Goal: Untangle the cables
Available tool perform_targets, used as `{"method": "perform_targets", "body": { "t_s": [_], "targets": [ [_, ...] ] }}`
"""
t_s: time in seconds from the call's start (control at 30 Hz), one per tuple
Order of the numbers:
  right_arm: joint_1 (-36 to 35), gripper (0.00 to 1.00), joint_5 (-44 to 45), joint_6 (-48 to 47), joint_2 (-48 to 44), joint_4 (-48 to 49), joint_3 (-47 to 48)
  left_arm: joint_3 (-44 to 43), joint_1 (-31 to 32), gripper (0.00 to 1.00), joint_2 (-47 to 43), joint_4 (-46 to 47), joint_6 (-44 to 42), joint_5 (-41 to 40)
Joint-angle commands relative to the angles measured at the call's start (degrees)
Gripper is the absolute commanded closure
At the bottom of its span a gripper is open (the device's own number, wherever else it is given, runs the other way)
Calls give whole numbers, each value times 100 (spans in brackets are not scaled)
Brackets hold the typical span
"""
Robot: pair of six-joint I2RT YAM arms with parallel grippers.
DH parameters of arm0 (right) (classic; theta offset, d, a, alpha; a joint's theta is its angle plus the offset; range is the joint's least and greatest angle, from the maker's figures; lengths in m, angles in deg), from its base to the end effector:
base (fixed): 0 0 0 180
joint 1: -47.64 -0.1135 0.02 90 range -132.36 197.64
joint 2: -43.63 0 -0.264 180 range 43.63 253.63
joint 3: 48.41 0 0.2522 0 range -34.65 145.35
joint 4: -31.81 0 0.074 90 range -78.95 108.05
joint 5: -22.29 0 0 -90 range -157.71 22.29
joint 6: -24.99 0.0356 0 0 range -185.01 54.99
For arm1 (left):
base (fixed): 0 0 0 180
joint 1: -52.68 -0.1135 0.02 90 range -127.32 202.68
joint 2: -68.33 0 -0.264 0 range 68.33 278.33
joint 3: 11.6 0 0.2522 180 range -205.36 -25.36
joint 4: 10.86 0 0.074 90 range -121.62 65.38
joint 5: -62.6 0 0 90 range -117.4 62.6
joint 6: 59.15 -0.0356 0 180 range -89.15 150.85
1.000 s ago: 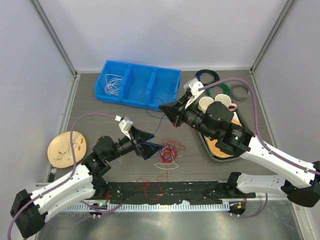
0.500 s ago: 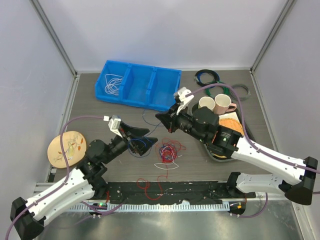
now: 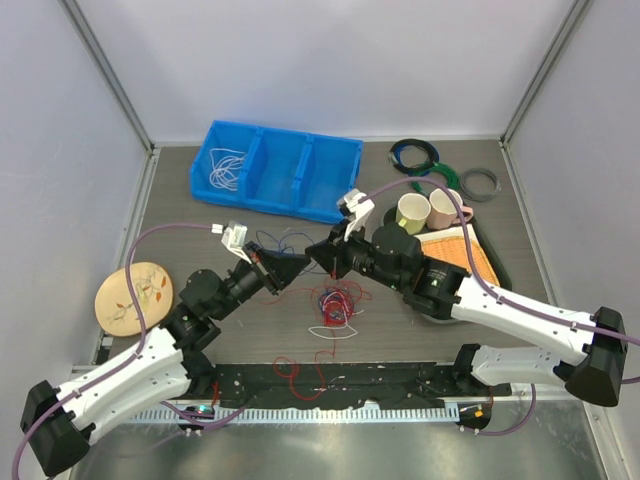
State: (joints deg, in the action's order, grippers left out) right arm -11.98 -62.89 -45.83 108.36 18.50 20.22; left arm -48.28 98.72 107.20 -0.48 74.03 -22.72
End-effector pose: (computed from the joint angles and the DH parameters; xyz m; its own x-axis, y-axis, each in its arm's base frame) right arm 0.1376 0.2288 0.3515 -0.3467 0.0558 -0.9363 -0.7452 0.5899 0.3111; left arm 0.1193 -0.1279 0.2851 -0.4572 -0.5084 -0.7297 0.6317 0.3919 -0.6688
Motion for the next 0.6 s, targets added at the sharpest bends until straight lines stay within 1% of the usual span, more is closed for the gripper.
{"method": "perform_targets", "body": {
  "t_s": [0.0,0.03,0.07,0.1,0.13,0.17,0.23,0.27,0.3,0.33,0.47,0.53,0.57],
  "targets": [
    [-6,91,457,200,-285,202,-73,-248,19,100,-204,-66,-134,-389],
    [-6,79,615,200,-303,123,-91,-301,19,100,-274,-285,-134,-842],
    [-6,73,782,192,-329,9,-117,-432,10,100,-301,-861,-152,-1090],
    [-15,66,1184,209,-355,-1,-187,-503,10,100,-319,-1163,-169,-1363],
    [-6,54,1397,226,-425,-27,-248,-677,19,100,-328,-1488,-169,-1696],
    [-6,48,1573,235,-487,-193,-327,-775,19,100,-302,-2196,-161,-2282],
    [2,37,2151,323,-697,-212,-599,-994,19,100,-240,-2894,32,-3006],
    [2,34,2372,358,-768,-186,-696,-1230,10,100,-118,-3446,85,-3548],
    [2,32,2557,411,-856,-185,-793,-1311,1,100,-56,-3590,85,-3736],
    [-6,26,2968,507,-944,-194,-1003,-1390,-16,100,14,-3714,120,-3860],
    [11,13,3691,718,-1522,-212,-1557,-1803,-323,100,646,-3943,16,-3879],
    [2,8,3850,771,-1752,-221,-1855,-2092,-832,100,1208,-3908,-64,-3441],
    [2,6,3868,780,-1866,-203,-1953,-2181,-1330,100,1402,-3769,-81,-3161]
  ]
}}
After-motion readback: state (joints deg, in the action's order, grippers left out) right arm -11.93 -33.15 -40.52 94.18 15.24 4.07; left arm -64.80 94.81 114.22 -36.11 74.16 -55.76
